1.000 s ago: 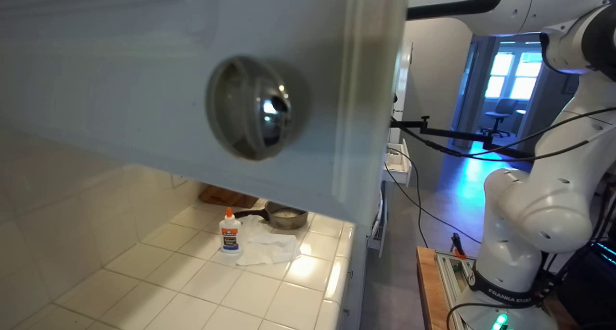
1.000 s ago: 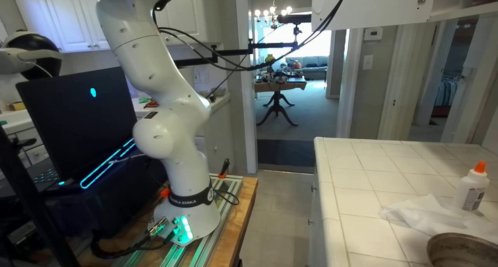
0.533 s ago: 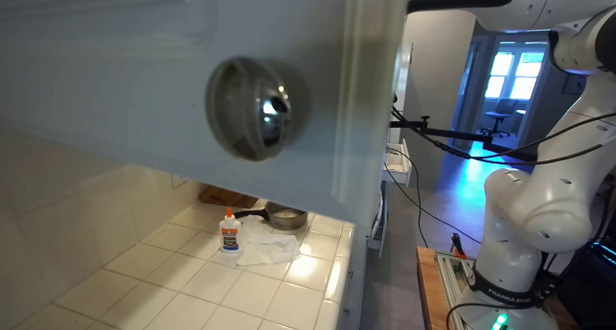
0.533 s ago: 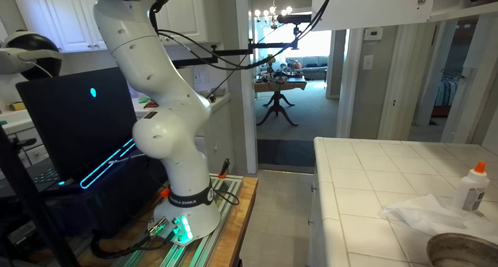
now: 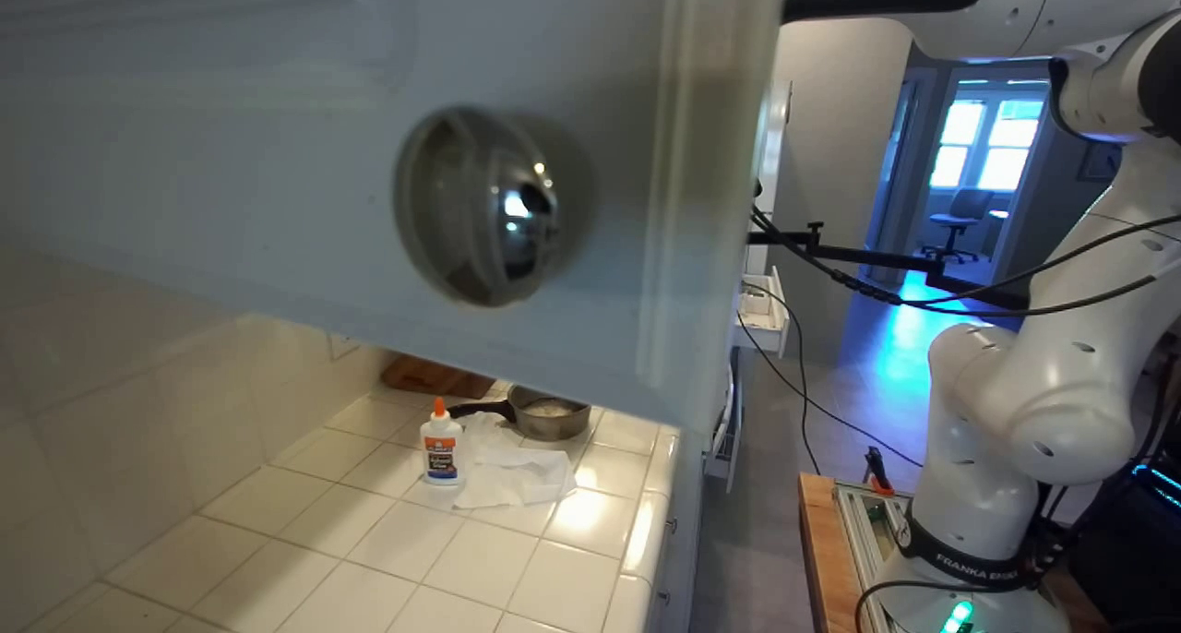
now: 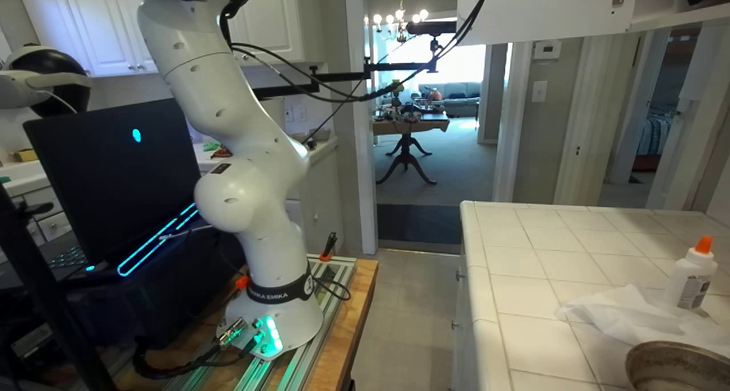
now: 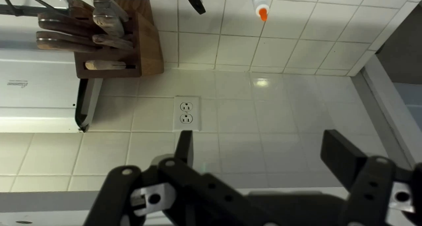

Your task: Put the white bowl on the counter.

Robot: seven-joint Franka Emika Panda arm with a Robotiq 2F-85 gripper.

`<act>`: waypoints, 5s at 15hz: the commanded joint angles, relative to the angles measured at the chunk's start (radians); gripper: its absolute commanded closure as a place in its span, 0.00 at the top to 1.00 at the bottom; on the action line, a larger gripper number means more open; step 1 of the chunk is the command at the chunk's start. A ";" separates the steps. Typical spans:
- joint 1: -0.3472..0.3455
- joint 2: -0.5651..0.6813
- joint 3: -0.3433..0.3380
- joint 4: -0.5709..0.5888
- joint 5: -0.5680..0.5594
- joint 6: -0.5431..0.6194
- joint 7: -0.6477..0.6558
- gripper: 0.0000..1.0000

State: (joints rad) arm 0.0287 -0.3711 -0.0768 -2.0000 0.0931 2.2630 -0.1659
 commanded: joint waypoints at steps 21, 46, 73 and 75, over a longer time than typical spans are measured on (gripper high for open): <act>0.027 0.221 0.108 0.310 0.087 -0.088 0.212 1.00; 0.078 0.303 0.128 0.351 0.373 0.120 0.120 1.00; 0.084 0.494 0.163 0.628 0.010 0.028 0.425 1.00; 0.086 0.499 0.162 0.636 0.002 0.026 0.428 0.74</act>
State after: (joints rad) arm 0.1063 0.0944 0.0837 -1.4266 0.1415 2.3223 0.2144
